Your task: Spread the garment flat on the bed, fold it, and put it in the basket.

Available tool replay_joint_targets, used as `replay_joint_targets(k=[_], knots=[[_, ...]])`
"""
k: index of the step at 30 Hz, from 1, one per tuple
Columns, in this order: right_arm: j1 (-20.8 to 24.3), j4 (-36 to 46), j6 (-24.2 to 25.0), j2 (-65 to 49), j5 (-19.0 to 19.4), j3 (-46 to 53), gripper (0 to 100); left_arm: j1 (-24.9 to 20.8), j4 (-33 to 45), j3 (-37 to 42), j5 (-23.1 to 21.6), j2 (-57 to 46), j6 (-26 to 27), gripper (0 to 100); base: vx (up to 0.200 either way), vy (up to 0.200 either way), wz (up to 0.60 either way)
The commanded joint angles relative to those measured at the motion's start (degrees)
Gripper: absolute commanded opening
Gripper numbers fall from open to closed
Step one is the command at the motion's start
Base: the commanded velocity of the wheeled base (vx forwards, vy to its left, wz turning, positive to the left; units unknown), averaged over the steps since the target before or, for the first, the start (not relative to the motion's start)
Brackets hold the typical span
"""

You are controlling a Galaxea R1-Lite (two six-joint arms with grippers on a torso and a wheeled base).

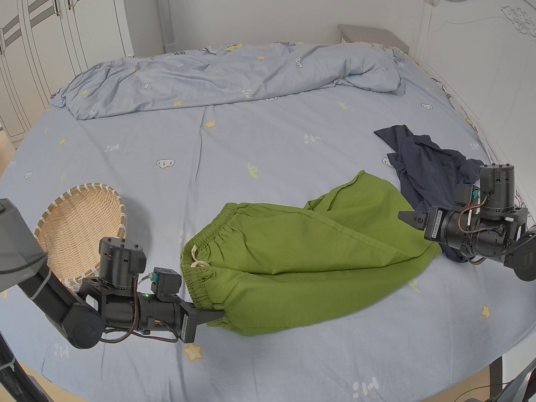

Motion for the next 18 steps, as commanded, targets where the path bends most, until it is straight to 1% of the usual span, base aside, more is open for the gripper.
replay_joint_targets(k=[1, 2, 3, 4, 6, 7, 8, 9, 10, 11, 12, 13, 15, 16, 18], knots=[[0.4, 0.3, -0.1, -0.1, 0.1, 0.0, 100, 1.0, 0.9, 2.9, 0.1, -8.3, -8.1, 0, 0.0, 0.0, 0.0], [0.5, 0.6, -0.1, -0.1, 0.0, 0.0, 100, 1.6, 1.9, 3.4, 0.1, -10.2, -10.8, 0, 0.0, 0.0, 0.0], [0.5, 0.8, -0.2, -0.1, 0.0, 0.0, 100, 2.3, 3.6, 3.6, 0.1, -12.0, -12.4, 0, 0.0, 0.0, 0.0], [0.5, 1.7, -0.2, -0.2, 0.0, -0.2, 100, 3.5, 7.0, 3.5, 0.1, -14.1, -13.2, 0, 0.0, 0.0, 0.0], [0.5, 5.2, -0.2, -0.3, 0.1, -1.1, 100, 5.7, 15.4, 3.0, 0.1, -17.8, -13.3, 0, 0.0, 0.0, 0.0], [0.5, 5.2, -0.2, -0.3, 0.1, -1.1, 100, 5.7, 15.4, 3.0, 0.1, -17.8, -13.3, 0, 0.0, 0.0, 0.0], [0.5, 10.4, -0.1, -0.9, 0.6, -2.7, 100, 7.5, 23.7, 2.1, 0.1, -20.8, -13.0, 0, 0.0, 0.0, 0.0], [0.5, 13.9, 0.0, -1.1, 0.8, -3.9, 100, 8.6, 27.5, 1.8, 0.1, -22.3, -12.4, 0, 0.0, 0.0, 0.0], [0.5, 13.9, 0.0, -1.1, 0.8, -3.9, 100, 8.6, 27.5, 1.8, 0.1, -22.3, -12.4, 0, 0.0, 0.0, 0.0], [0.5, 19.5, 0.1, -1.1, 2.2, -5.4, 100, 10.7, 32.1, 1.8, 0.1, -24.0, -10.6, 0, 0.0, 0.0, 0.0], [0.4, 21.0, 0.2, -1.1, 3.1, -5.7, 100, 11.3, 33.1, 1.9, 0.1, -24.4, -9.9, 0, 0.0, 0.0, 0.0], [0.1, 23.8, 0.3, -1.1, 5.4, -6.2, 100, 12.9, 34.9, 2.1, 0.1, -24.5, -8.0, 0, 0.0, 0.0, 0.0], [-0.7, 26.7, 0.2, -1.1, 8.6, -6.9, 100, 15.0, 36.5, 2.3, 0.1, -24.4, -5.7, 0, 0.0, 0.0, 0.0], [-0.7, 26.7, 0.2, -1.1, 8.6, -6.9, 100, 15.0, 36.5, 2.3, 0.1, -24.4, -5.7, 0, 0.0, 0.0, 0.0], [-2.1, 28.2, -0.1, -0.9, 11.3, -6.3, 100, 17.6, 37.1, 2.9, -0.4, -22.5, -2.9, 0, 0.0, 0.0, 0.0]])
